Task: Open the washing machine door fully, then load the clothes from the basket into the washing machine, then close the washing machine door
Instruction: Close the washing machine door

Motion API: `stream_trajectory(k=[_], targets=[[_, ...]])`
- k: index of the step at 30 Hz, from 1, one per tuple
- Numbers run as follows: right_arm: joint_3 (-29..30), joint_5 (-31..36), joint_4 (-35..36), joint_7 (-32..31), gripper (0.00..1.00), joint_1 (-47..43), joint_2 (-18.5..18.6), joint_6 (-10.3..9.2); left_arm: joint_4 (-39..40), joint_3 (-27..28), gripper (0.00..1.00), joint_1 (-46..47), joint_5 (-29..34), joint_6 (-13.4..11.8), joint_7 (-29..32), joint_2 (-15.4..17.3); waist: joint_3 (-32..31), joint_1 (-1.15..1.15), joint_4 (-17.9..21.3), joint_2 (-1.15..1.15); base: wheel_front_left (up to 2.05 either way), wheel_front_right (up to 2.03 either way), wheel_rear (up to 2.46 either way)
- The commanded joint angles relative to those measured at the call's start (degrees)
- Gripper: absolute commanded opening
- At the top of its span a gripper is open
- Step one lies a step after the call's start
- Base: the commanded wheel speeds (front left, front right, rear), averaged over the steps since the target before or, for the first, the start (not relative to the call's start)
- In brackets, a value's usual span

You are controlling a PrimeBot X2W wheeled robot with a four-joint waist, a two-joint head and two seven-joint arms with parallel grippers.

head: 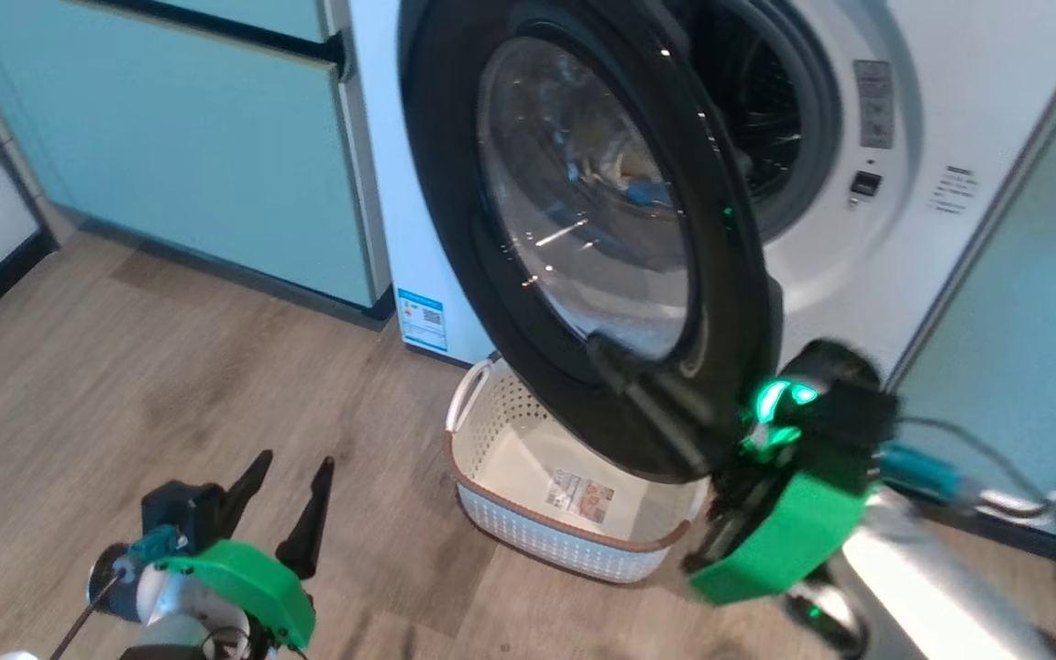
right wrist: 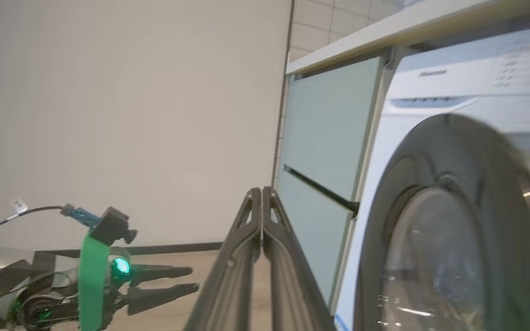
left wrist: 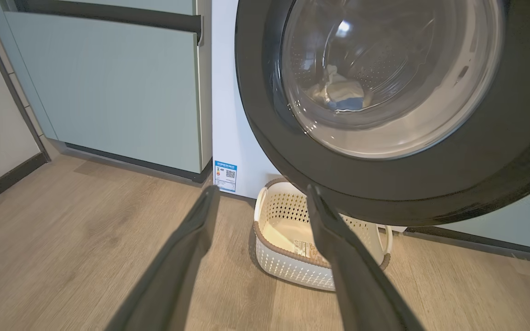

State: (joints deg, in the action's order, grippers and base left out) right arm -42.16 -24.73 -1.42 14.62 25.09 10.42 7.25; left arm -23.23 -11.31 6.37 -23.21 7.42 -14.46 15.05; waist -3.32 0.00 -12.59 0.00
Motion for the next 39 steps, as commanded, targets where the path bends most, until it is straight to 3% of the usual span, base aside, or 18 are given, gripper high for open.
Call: stream_trajectory(k=[1,8,18,27,39], targets=[[-0.3,-0.9,0.8,0.4,0.0,1.2,-1.0,0.24,1.3,2.0,1.0,3.8,0.0,0.1,-0.5,0.7,-0.1,0.0,-0.9,0.0,0.0,0.0,0.0],[-3.3,0.0,-9.4,0.4,0.0,-2.0,-4.6,0.24,0.5,0.7,1.0,4.7,-0.1,0.1,-0.5,-0.1,0.4,0.0,-2.9,0.0,0.0,0.0,0.0],[3.7,1.5,-20.6,0.4,0.0,-4.6,-7.4,0.24,0.6,1.4,1.0,4.5,0.0,0.1,-0.5,-0.9,1.9,0.0,-2.1,0.0,0.0,0.0,0.0],[9.4,0.2,-22.9,0.4,0.0,-3.6,-7.5,0.24,0.7,1.4,1.0,5.0,0.3,0.1,-0.5,-1.9,4.2,0.0,-0.7,0.0,0.0,0.0,0.0],[12.5,-1.3,-26.3,0.4,0.0,0.4,-7.5,0.24,1.0,1.0,1.0,6.5,0.8,0.1,-0.5,-2.9,7.3,0.0,-0.5,0.0,0.0,0.0,0.0]])
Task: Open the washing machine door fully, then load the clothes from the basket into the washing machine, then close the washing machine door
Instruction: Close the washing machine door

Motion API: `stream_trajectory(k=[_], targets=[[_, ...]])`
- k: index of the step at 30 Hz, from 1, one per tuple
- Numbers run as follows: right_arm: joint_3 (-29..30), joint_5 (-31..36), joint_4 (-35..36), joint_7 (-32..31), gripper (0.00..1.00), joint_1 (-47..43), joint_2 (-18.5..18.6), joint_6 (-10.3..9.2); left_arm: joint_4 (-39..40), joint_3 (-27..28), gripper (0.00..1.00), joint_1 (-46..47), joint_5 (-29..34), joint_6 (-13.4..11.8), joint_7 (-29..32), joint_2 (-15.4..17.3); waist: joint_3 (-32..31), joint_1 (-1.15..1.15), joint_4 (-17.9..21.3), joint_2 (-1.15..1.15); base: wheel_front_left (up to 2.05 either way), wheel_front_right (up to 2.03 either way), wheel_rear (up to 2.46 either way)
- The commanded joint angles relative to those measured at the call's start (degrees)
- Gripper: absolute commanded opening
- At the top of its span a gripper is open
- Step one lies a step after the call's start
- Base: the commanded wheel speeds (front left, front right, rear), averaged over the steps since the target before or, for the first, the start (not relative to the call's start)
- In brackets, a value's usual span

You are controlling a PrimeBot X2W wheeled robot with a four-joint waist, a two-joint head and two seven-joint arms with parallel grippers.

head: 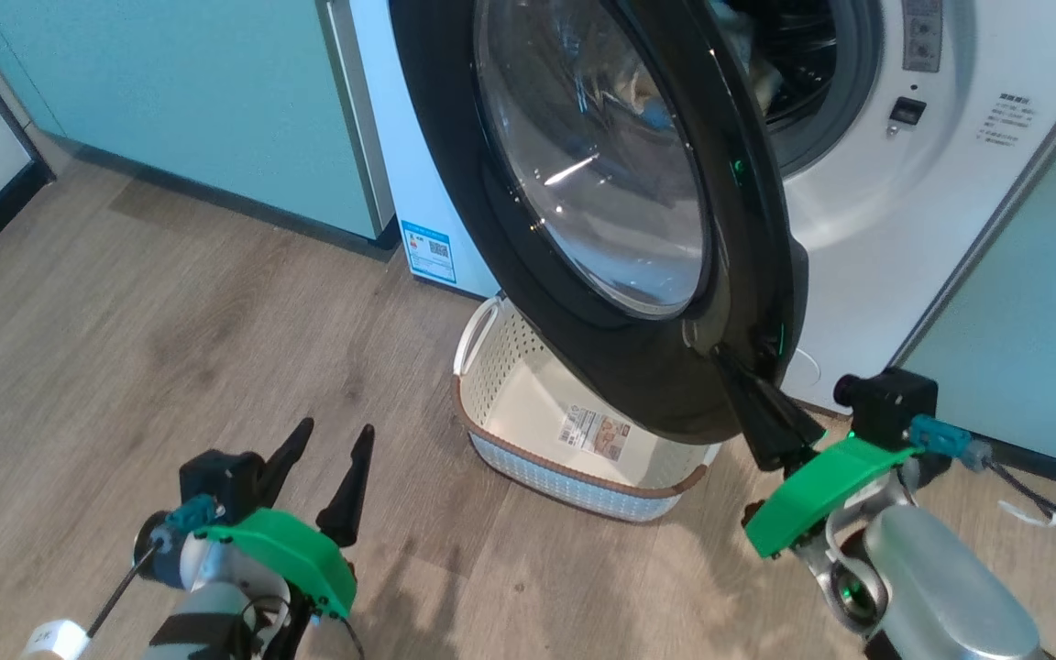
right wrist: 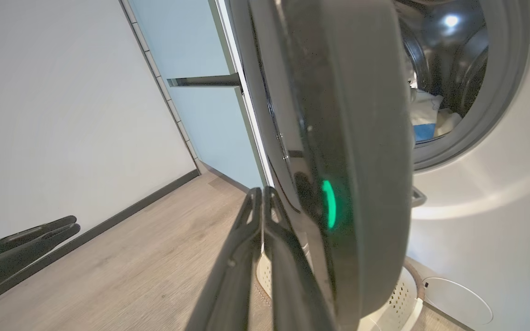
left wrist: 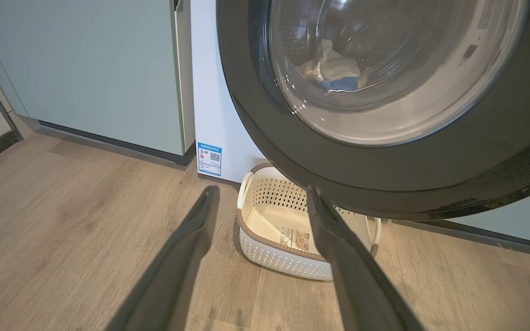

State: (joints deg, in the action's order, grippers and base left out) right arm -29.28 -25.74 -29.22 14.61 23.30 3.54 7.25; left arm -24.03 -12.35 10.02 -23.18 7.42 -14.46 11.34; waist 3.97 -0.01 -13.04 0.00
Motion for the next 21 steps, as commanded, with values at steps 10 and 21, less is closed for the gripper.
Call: stream_trajectory(k=[10,21], targets=[[2.8,-3.1,-0.7,0.4,0.0,5.1,-0.7,0.24,2.2,1.8,1.0,4.0,0.8,0.1,-0.5,0.4,1.9,0.01,-0.2,0.0,0.0,0.0,0.0],[7.0,-6.4,-4.4,0.4,0.0,11.4,-0.7,0.24,3.2,3.3,1.0,5.4,1.6,0.1,-0.5,-0.1,6.7,0.01,2.0,0.0,0.0,0.0,0.0]])
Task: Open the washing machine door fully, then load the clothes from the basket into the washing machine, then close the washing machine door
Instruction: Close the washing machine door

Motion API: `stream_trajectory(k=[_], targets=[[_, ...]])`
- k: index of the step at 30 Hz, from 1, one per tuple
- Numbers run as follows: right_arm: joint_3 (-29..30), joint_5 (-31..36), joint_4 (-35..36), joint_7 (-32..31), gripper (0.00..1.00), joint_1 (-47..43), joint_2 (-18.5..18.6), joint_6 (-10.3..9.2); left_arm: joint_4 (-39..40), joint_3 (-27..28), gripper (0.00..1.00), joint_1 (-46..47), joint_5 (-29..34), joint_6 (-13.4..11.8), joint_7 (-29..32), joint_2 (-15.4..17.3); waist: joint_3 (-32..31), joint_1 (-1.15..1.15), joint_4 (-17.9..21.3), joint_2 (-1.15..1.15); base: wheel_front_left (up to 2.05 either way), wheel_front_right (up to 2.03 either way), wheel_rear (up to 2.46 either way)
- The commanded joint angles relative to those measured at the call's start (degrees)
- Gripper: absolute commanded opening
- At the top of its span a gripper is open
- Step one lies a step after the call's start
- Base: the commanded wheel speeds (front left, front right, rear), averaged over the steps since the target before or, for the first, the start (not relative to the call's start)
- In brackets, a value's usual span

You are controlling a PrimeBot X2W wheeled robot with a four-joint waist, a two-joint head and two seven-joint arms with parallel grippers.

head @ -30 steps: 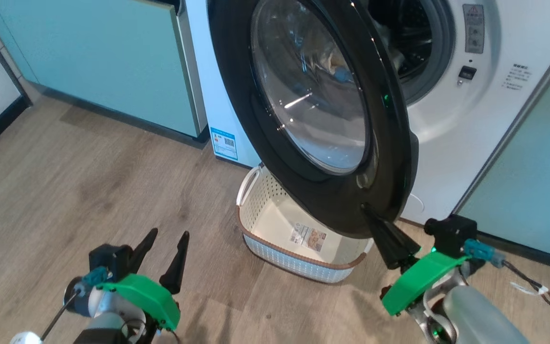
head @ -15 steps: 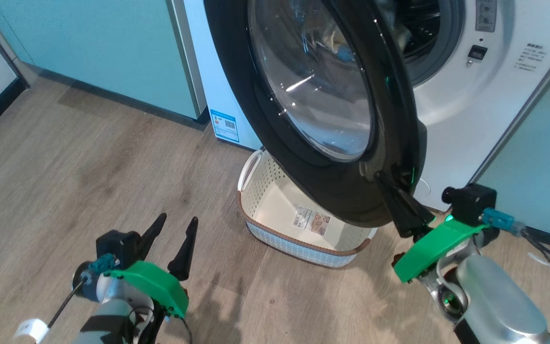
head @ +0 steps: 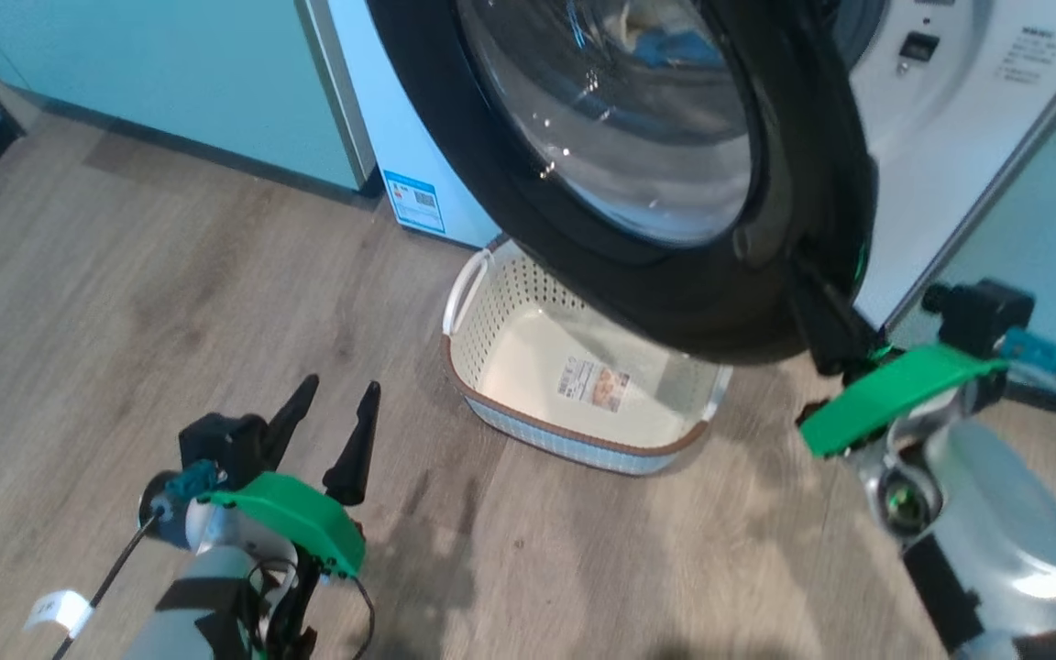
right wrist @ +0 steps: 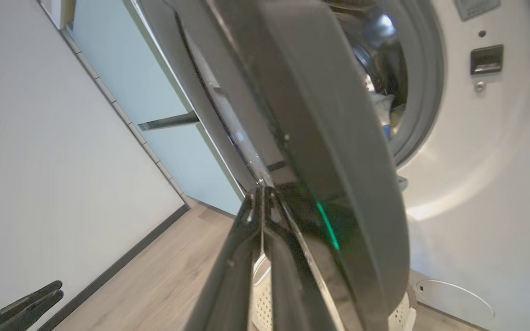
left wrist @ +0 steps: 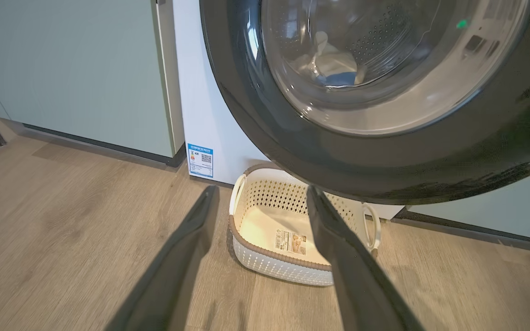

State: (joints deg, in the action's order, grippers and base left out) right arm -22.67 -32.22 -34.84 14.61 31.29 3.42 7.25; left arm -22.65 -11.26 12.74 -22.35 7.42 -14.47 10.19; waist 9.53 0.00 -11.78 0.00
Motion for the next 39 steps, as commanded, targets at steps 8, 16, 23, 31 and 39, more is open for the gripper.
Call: stream_trajectory(k=[8,16,23,31,39], targets=[[4.3,2.6,-2.5,0.4,0.0,12.2,-0.5,0.24,3.0,2.9,1.0,5.1,1.6,0.1,-0.5,0.9,6.3,0.0,2.4,0.0,0.0,0.0,0.0],[7.8,6.0,-6.3,0.4,0.0,18.7,-0.5,0.24,3.4,3.1,1.0,6.6,2.1,0.1,-0.5,0.7,9.1,0.0,3.2,0.0,0.0,0.0,0.0],[12.1,9.3,-9.8,0.4,0.0,24.4,-0.5,0.24,3.6,2.7,1.0,8.2,2.3,0.1,-0.5,0.0,11.3,0.0,2.8,0.0,0.0,0.0,0.0],[15.2,11.6,-12.6,0.4,0.0,30.1,-0.5,0.24,3.7,3.5,1.0,8.9,2.6,0.1,-0.5,-0.7,13.9,0.0,2.5,0.0,0.0,0.0,0.0],[17.8,13.1,-14.4,0.4,0.0,34.0,-0.5,0.24,3.9,4.1,1.0,9.7,2.9,0.1,-0.5,-1.7,15.7,0.0,2.6,0.0,0.0,0.0,0.0]])
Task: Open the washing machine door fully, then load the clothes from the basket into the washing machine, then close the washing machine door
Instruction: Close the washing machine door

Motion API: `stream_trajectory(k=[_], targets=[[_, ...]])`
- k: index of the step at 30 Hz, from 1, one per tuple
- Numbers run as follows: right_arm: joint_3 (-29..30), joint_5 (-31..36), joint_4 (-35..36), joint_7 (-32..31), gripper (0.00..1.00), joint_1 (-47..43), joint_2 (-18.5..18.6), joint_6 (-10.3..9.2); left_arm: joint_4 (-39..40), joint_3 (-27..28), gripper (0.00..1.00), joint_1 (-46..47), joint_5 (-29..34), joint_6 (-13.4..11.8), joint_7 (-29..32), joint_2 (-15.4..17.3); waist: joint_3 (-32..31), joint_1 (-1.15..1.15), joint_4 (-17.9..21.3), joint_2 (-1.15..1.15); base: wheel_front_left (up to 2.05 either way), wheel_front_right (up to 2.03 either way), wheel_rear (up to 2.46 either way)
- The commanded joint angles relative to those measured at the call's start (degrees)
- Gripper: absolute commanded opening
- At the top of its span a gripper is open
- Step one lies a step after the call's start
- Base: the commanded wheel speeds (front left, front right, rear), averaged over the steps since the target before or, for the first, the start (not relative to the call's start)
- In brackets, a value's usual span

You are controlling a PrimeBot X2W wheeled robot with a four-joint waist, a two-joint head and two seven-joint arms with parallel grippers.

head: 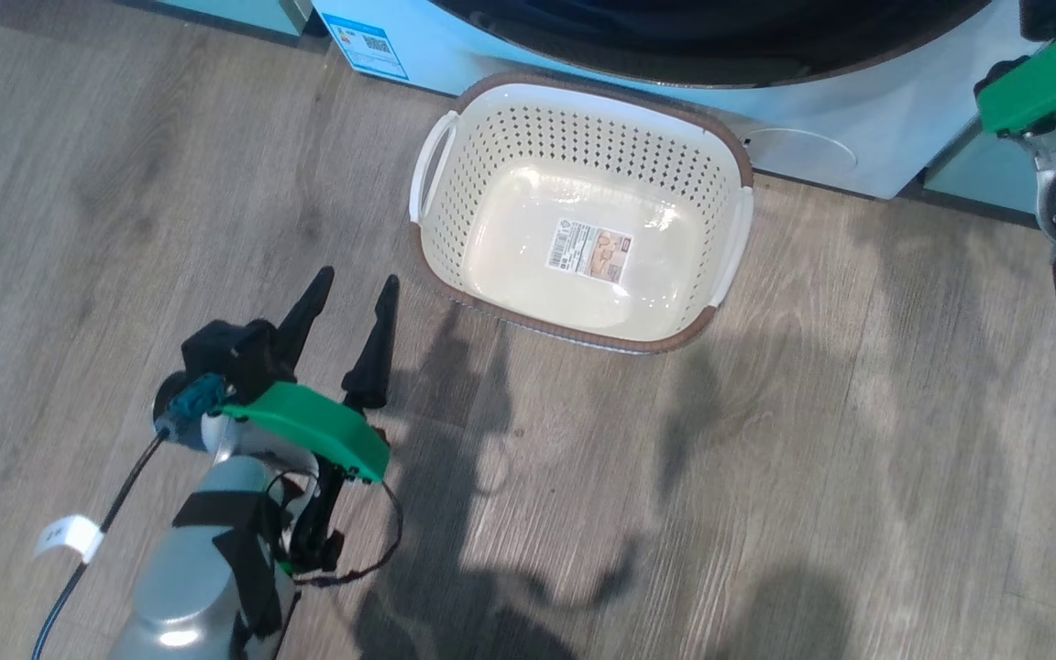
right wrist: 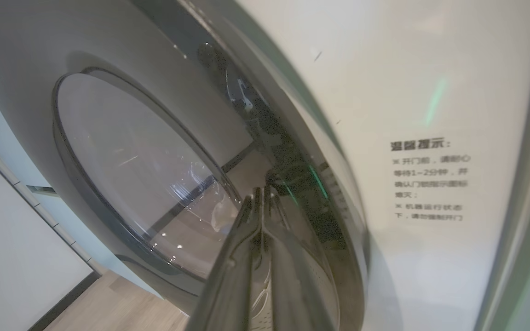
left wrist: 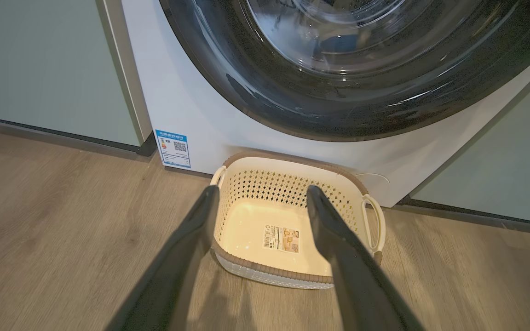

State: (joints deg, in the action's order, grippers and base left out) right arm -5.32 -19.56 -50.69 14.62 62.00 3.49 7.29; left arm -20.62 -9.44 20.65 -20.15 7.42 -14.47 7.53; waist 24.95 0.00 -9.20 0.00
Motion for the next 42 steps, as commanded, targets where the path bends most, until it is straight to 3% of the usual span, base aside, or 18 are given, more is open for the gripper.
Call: stream_trajectory(k=[1,12,21,29,30,31,33,35,36,42], targets=[[0.7,0.6,1.4,0.4,0.0,3.5,-0.6,0.2,1.8,2.3,1.0,1.9,0.7,0.1,-0.5,0.9,0.4,0.0,0.0,0.0,0.0,0.0,0.0],[0.0,0.5,1.8,0.4,0.0,3.9,-0.6,0.2,1.7,2.5,1.0,2.4,0.7,0.1,-0.5,0.8,0.8,0.0,0.4,0.0,0.0,0.0,0.0],[-7.2,-3.3,3.5,0.4,0.0,0.5,-0.6,0.2,1.1,2.5,1.0,2.0,0.6,0.1,-0.5,1.3,-1.8,0.0,0.7,0.0,0.0,0.0,0.0],[-15.5,-7.5,7.1,0.4,0.0,-7.1,-0.6,0.2,0.3,2.6,1.0,0.8,0.5,0.1,-0.5,3.0,-8.5,0.0,1.1,0.0,0.0,0.0,0.0],[-16.5,-8.0,7.8,0.4,0.03,-8.4,-0.6,0.2,0.1,2.5,1.0,0.6,0.4,0.1,-0.5,3.4,-9.6,0.0,1.2,0.0,0.0,0.0,0.0],[-17.3,-8.4,8.6,0.4,0.27,-9.7,-0.6,0.2,0.0,2.4,1.0,0.5,0.4,0.1,-0.5,3.8,-10.5,0.0,1.3,0.0,0.0,0.0,0.0],[-18.7,-9.1,9.9,0.4,0.53,-12.3,-0.6,0.2,-0.3,2.7,1.0,0.2,0.2,0.1,-0.5,4.6,-12.5,0.0,1.8,0.0,0.0,0.0,0.0],[-19.8,-9.6,11.1,0.4,0.91,-14.9,-0.6,0.2,-0.6,2.9,1.0,0.0,0.1,0.1,-0.5,5.4,-14.3,0.0,2.4,0.0,0.0,0.0,0.0],[-20.1,-9.8,11.6,0.4,1.0,-16.1,-0.6,0.2,-0.8,3.0,1.0,-0.1,0.1,0.1,-0.5,5.8,-15.3,0.0,2.6,0.0,0.0,0.0,0.0],[-20.8,-9.4,13.8,0.4,1.0,-23.1,-0.6,0.2,-2.7,4.1,1.0,-1.0,-0.6,0.1,-0.5,7.8,-20.4,0.0,4.5,0.0,0.0,0.0,0.0]])
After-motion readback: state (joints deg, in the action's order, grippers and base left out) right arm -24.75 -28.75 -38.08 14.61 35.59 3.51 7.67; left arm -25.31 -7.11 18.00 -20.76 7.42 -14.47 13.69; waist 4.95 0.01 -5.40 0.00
